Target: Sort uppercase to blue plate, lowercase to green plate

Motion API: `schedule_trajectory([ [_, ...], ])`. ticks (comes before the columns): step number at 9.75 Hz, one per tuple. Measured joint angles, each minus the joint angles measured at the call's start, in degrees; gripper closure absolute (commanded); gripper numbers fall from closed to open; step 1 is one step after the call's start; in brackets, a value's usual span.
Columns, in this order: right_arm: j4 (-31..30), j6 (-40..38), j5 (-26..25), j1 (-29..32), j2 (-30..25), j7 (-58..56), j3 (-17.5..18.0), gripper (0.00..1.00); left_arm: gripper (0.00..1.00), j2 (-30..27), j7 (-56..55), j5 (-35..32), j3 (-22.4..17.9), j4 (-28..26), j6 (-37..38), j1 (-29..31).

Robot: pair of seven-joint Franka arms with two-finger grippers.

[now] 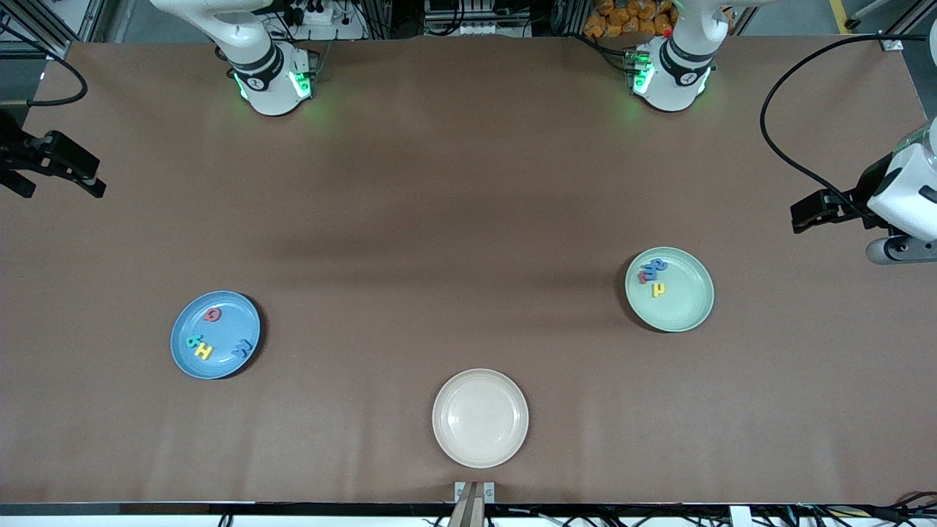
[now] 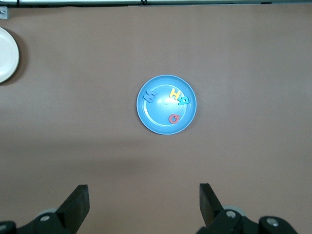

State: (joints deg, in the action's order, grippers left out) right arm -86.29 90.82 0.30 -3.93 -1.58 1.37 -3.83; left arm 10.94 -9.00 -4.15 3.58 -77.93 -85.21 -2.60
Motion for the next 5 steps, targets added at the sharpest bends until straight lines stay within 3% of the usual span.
schedule_trajectory([
  [2,0.28,-0.27,3.53,0.79,0.08,0.7,-0.53,0.0,0.0,0.04,-3.57,2.64,-0.06,0.0,-1.11,0.09],
  [5,0.33,-0.48,4.43,1.57,0.19,0.71,-0.66,0.0,0.0,0.61,-3.74,3.07,-0.12,0.0,-5.19,0.24],
])
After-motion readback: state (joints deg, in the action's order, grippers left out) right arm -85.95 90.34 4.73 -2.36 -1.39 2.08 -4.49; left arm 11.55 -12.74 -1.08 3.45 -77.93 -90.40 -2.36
